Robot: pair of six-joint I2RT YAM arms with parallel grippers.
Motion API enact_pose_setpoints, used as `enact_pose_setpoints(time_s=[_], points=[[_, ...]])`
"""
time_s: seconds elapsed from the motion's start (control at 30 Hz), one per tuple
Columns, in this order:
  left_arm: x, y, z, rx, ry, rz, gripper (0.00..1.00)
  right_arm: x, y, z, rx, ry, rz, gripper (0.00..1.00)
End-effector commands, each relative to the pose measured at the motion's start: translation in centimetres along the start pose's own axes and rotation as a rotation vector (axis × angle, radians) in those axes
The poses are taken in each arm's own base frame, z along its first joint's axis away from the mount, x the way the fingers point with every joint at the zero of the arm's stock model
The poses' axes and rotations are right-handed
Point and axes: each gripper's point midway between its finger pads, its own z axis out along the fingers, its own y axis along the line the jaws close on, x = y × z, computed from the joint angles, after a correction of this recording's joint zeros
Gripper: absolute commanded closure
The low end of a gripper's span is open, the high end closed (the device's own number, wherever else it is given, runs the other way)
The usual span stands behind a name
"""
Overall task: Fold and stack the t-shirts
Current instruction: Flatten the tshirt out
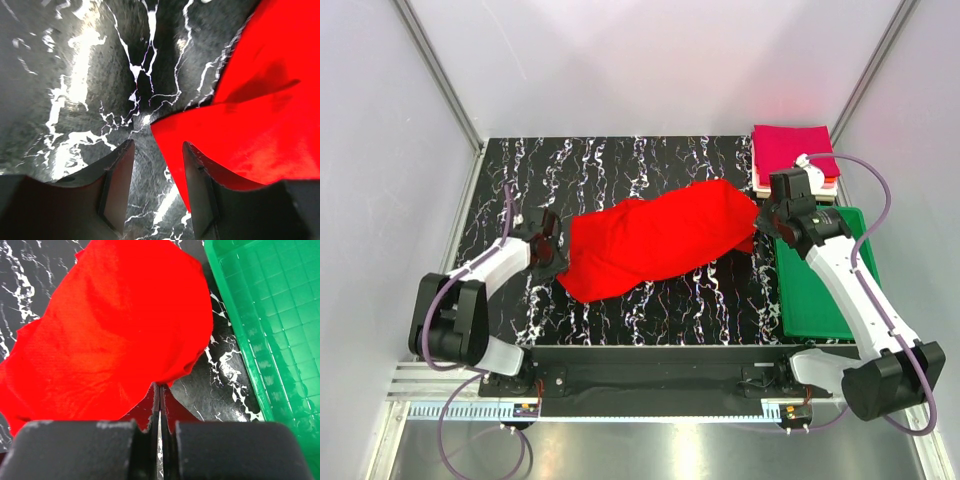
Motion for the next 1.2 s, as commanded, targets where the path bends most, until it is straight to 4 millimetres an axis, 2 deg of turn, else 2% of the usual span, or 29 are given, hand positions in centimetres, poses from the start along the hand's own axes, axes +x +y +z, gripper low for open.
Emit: enact_pose_setpoints(time_s=[0.0,0.23,0.33,0.4,0.43,0.47,0.5,0.53,0.57,0.6,0.63,0.67,0.7,0.73,0.77,0.83,0.87,0.9,0.93,0.97,1.0,1.03,1.1,1.17], points=[[-0.2,-0.9,1.3,0.037,-0.003,-0.03,0.53,-1.3,0.9,-1.1,-0.06,-0.049,0.037,1.0],[0.5,-0.5,2.4,0.013,0.021,-0.043,0.58,-1.3,0.8,-1.4,-0.071,-0.061,0.042,1.0],[0.5,-0.5,2.6,0.012,0.02,-0.041,0.65,-1.2,0.8,-1.3,-0.071,-0.058,0.045,1.0],[0.1,-0.7,2.5,0.012,0.011,-0.039,0.76,-0.9,0.8,-1.1,-0.068,-0.05,0.042,1.0],[-0.1,-0.8,2.3,0.017,0.005,-0.038,0.8,-0.7,0.7,-1.0,-0.066,-0.046,0.041,1.0],[-0.6,-1.1,2.0,0.025,-0.004,-0.037,0.92,-0.6,0.7,-0.9,-0.064,-0.044,0.04,1.0],[-0.9,-1.2,1.7,0.028,-0.009,-0.035,0.98,-0.5,0.5,-0.8,-0.06,-0.041,0.039,1.0],[-1.2,-1.3,0.9,0.031,-0.017,-0.03,1.0,-0.5,0.5,-0.7,-0.055,-0.04,0.034,1.0],[-2.7,-2.0,-0.2,0.047,-0.057,-0.028,1.0,-0.6,0.5,-0.7,-0.054,-0.044,0.031,1.0],[-3.2,-1.7,-1.3,0.034,-0.065,-0.014,1.0,-0.9,0.5,-0.9,-0.05,-0.052,0.029,1.0],[-4.6,-2.1,-3.2,0.051,-0.119,-0.015,1.0,-1.2,0.5,-1.0,-0.048,-0.058,0.023,1.0],[-7.5,-3.1,-5.9,0.076,-0.204,-0.019,1.0,-1.8,0.5,-1.2,-0.039,-0.075,0.025,1.0],[-8.1,-3.0,-7.7,0.071,-0.218,-0.006,1.0,-3.0,0.9,-2.0,-0.049,-0.098,0.03,1.0],[-9.5,-3.4,-10.3,0.097,-0.278,-0.01,1.0,-3.7,1.1,-2.4,-0.047,-0.114,0.027,1.0],[-12.6,-4.5,-14.6,0.146,-0.387,-0.024,1.0,-5.7,1.9,-3.5,-0.059,-0.157,0.038,1.0],[-14.2,-4.8,-19.6,0.186,-0.47,-0.022,1.0,-7.3,2.4,-4.6,-0.067,-0.18,0.03,1.0],[-16.4,-5.4,-24.4,0.24,-0.574,-0.038,1.0,-8.2,2.8,-5.0,-0.071,-0.191,0.029,1.0],[-16.6,-5.2,-26.6,0.251,-0.6,-0.033,1.0,-9.9,3.6,-6.9,-0.103,-0.228,0.042,1.0],[-17.9,-5.3,-31.3,0.301,-0.698,-0.052,1.0,-10.7,3.9,-7.6,-0.114,-0.245,0.041,1.0],[-18.1,-5.1,-33.3,0.318,-0.735,-0.05,1.0,-12.0,4.7,-9.2,-0.158,-0.274,0.05,1.0],[-17.8,-4.6,-35.3,0.334,-0.767,-0.054,1.0,-12.3,4.7,-10.0,-0.171,-0.279,0.04,1.0],[-17.9,-4.3,-38.4,0.373,-0.83,-0.068,1.0,-12.6,4.9,-11.2,-0.197,-0.295,0.036,1.0],[-16.9,-3.6,-41.7,0.432,-0.89,-0.069,1.0,-12.9,4.9,-13.3,-0.242,-0.305,0.032,1.0],[-15.7,-3.4,-44.5,0.507,-0.929,-0.066,1.0,-12.9,4.7,-16.5,-0.307,-0.332,0.041,1.0]])
